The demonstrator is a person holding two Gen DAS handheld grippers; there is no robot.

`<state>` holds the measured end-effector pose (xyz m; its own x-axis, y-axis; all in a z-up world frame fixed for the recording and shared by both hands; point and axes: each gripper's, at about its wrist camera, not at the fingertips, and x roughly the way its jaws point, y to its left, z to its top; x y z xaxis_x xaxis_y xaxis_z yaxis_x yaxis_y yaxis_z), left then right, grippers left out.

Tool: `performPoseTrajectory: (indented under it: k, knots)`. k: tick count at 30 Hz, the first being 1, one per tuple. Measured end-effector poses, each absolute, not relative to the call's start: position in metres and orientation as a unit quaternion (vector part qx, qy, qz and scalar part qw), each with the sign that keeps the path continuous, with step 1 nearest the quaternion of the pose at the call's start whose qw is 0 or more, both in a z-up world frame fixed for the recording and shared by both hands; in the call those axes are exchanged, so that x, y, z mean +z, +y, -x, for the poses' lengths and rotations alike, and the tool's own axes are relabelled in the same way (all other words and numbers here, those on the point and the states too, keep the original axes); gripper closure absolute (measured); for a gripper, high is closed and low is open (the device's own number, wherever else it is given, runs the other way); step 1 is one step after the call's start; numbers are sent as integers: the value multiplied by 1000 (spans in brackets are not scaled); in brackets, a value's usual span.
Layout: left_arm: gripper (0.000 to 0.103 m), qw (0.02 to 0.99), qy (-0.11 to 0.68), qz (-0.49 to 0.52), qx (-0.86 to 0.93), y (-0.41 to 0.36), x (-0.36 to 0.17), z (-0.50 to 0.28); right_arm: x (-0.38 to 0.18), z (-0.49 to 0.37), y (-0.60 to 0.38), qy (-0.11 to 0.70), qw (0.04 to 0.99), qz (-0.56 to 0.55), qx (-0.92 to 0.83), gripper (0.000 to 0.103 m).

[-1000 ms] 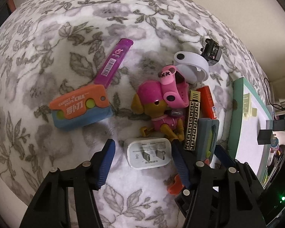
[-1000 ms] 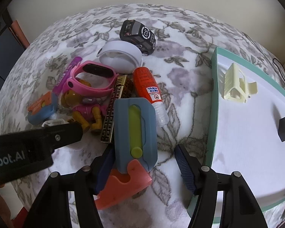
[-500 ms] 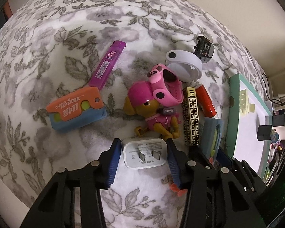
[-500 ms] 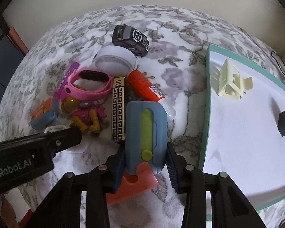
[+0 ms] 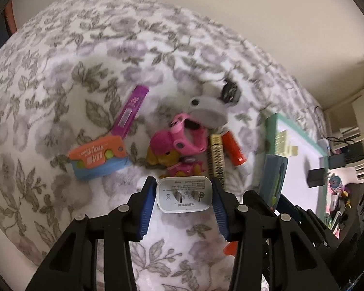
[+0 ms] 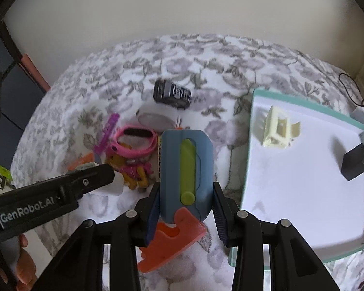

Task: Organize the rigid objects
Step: 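Carry the plug and box cutter into the tray and open both tools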

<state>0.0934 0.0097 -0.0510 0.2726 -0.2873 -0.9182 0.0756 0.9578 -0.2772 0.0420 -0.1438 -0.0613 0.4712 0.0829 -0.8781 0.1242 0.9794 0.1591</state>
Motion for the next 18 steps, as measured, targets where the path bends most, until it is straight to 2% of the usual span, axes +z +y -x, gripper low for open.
performPoseTrajectory:
  k: [18]
  knots:
    - [56, 815, 553, 69, -159, -38, -20, -74, -57, -29, -198, 520, 844, -113, -73, 61]
